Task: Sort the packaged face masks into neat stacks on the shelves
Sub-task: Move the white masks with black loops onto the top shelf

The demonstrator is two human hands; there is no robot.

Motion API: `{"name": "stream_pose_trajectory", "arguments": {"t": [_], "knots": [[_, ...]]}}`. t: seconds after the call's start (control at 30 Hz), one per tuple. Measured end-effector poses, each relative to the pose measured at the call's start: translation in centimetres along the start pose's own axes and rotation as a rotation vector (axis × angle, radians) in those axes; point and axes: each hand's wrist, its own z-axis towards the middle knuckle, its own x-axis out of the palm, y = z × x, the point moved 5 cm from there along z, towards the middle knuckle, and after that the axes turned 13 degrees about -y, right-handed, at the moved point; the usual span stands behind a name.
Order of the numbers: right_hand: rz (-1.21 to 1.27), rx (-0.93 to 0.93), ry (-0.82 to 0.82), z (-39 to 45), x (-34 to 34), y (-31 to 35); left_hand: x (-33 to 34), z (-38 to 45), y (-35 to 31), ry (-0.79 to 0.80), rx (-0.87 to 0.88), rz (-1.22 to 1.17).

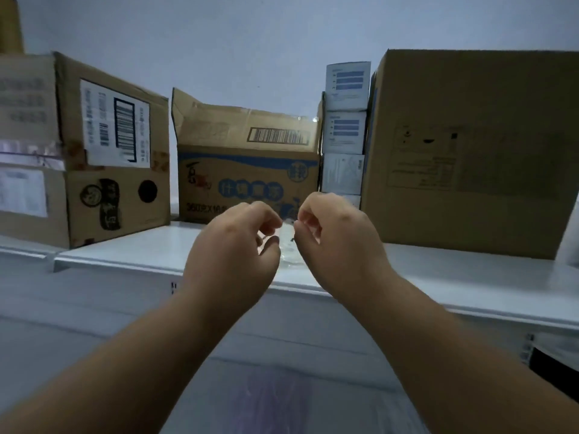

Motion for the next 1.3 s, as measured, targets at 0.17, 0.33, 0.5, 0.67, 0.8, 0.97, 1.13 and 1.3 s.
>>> {"name": "stream_pose_trajectory", "arguments": {"t": [0.17,0.33,0.5,0.67,0.8,0.97,1.13,1.3], "knots": [[0.135,0.012,0.003,-7.8,-4.2,2.0,-2.9,-9.5,-2.9,-0.021,-0.076,0.037],[0.276,0.116,0.181,-19.1,-3.3,4.7,-4.3,-21.6,-1.8,0.115,-0.220,0.167],[0.289,0.255,0.367,-28.5,1.6,5.3,-3.3,-31.6,2.9,0.382,-0.324,0.239],[0.208,0.408,0.624,-37.6,8.2,5.8,-2.8,-40.9,9.4,0.541,-0.481,0.260],[0.140,0.537,0.755,-45.7,11.9,5.6,-1.7,-47.2,13.1,0.744,-0.520,0.231],[0.109,0.673,0.900,-54.1,16.9,4.8,0.7,-51.9,17.5,0.890,-0.560,0.242],[0.116,0.668,1.005,-61.7,23.0,2.9,4.4,-57.3,21.9,0.921,-0.649,0.281],[0.064,0.624,1.155,-69.4,29.2,-1.0,8.0,-64.1,24.9,0.934,-0.734,0.282]]}}
